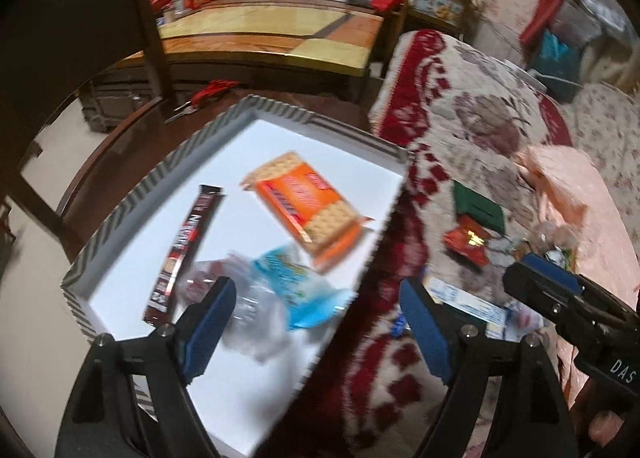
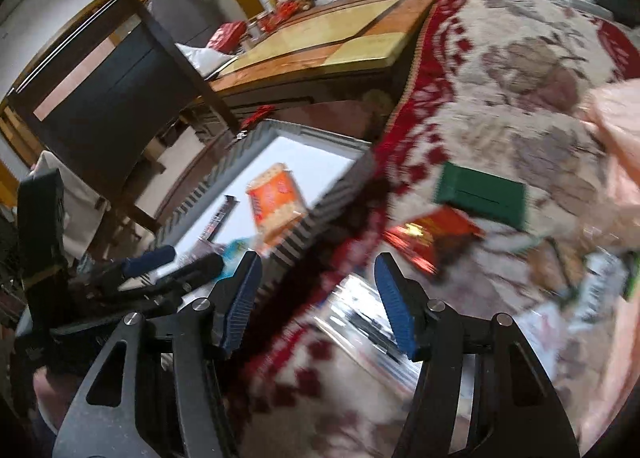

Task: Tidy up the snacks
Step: 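Open both tools to drop Nescafe stick and crackers into the tray, then move both tools back toward the remaining snacks on the blanket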

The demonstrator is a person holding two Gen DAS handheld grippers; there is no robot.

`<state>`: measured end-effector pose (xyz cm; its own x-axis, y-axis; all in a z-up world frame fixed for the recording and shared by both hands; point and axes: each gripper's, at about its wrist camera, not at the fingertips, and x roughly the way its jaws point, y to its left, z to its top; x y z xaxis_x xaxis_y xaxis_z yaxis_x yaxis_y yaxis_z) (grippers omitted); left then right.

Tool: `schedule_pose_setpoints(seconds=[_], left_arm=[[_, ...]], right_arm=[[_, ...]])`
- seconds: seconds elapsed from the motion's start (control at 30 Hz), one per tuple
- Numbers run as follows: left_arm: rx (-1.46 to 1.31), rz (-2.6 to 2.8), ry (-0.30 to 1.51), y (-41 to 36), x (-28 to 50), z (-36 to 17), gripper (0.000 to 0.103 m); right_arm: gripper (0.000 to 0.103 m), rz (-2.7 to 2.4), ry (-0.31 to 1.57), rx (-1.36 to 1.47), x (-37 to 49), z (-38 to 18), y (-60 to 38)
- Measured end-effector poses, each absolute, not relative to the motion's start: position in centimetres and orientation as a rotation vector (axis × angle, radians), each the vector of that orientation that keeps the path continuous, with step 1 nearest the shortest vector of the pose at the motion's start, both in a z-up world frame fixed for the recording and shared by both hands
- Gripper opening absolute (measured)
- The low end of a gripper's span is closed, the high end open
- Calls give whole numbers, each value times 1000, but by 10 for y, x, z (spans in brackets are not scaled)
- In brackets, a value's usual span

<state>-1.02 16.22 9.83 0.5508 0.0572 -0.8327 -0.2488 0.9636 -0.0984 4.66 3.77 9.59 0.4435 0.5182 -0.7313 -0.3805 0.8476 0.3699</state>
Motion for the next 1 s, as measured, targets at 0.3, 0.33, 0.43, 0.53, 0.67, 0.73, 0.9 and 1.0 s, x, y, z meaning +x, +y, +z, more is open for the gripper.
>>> schedule_pose_setpoints(seconds=[0.3, 0.33, 0.43, 0.53, 0.67, 0.73, 0.9, 1.0], left_arm=[[-180, 97, 1017, 116, -5, 94, 85], [-173, 88, 1020, 112, -5, 93, 85], [-143, 59, 1034, 98, -5, 90, 85], [-140, 52, 1055, 91, -5, 84, 85], [-152, 54, 1090, 87, -2, 75, 85], [-155, 58, 1098, 85, -1, 72, 85], [-166, 67, 1107, 80, 9, 68, 85], [-166, 73, 1123, 75, 22, 65, 85]], right_arm=[[59, 445, 985, 161, 17, 81, -37], [59, 433, 991, 165, 15, 78, -44], [59, 412, 1014, 178, 8, 68, -61], [59, 394, 1030, 183, 3, 61, -71], [59, 373, 1044, 198, 3, 52, -81], [59, 358, 1040, 189, 5, 52, -83], [59, 352, 1045, 174, 10, 53, -87], [59, 353, 1048, 177, 10, 51, -87]])
